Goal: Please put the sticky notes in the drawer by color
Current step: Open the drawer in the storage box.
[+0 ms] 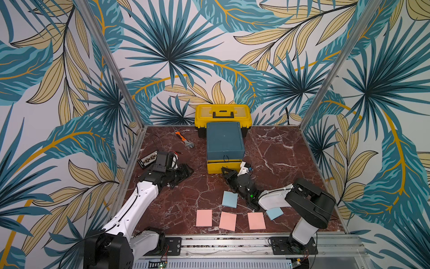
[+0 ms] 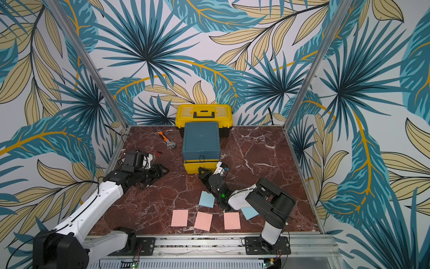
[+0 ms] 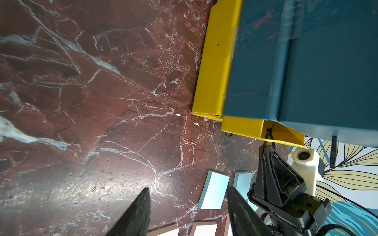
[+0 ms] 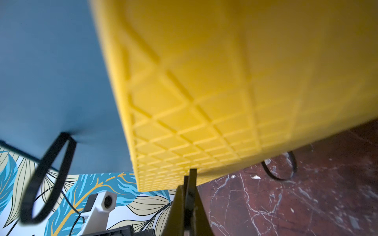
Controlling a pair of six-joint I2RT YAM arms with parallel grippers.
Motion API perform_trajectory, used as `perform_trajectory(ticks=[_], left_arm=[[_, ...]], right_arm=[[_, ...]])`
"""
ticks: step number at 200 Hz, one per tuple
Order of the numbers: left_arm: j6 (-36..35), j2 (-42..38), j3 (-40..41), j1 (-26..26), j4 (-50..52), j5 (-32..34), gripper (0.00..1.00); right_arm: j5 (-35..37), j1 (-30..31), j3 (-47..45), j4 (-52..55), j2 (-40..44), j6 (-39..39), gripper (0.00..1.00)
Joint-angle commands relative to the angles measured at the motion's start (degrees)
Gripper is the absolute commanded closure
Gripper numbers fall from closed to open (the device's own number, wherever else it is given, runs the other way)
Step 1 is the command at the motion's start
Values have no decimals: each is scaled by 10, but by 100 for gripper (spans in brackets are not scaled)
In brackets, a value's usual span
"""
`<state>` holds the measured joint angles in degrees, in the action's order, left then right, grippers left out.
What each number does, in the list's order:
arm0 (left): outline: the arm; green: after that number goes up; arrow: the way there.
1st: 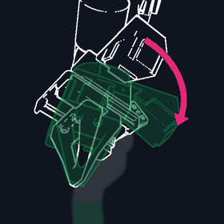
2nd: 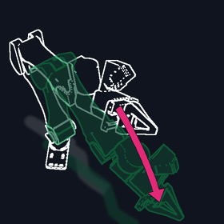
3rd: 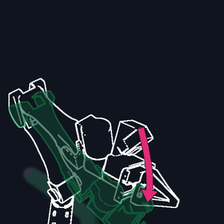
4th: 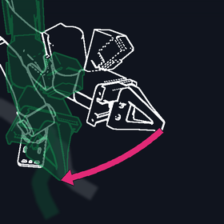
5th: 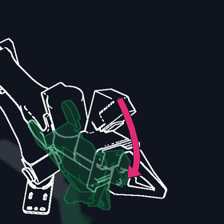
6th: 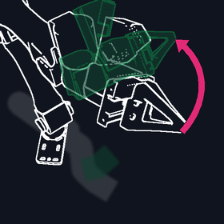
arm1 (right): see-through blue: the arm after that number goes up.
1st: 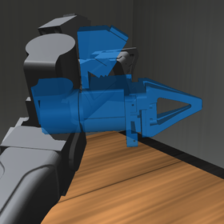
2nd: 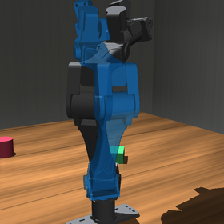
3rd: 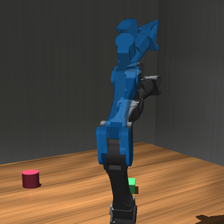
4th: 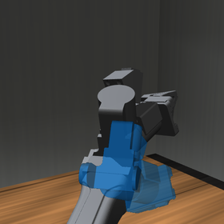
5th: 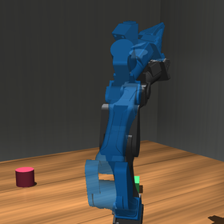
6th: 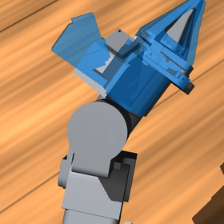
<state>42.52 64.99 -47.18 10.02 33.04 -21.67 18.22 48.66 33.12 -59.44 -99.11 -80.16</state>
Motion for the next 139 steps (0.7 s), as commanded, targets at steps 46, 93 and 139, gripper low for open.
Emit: perform_trajectory(ticks=[46,93,139], left_arm=[[-15,12,-30,-5,18,7,39],[-17,15,-37,-5,25,8,39],[-14,12,-32,-4,24,9,39]], right_arm=[[20,39,-34,-37,24,-13,100],[39,61,-68,-19,66,-18,100],[61,92,-87,14,100,-23,100]])
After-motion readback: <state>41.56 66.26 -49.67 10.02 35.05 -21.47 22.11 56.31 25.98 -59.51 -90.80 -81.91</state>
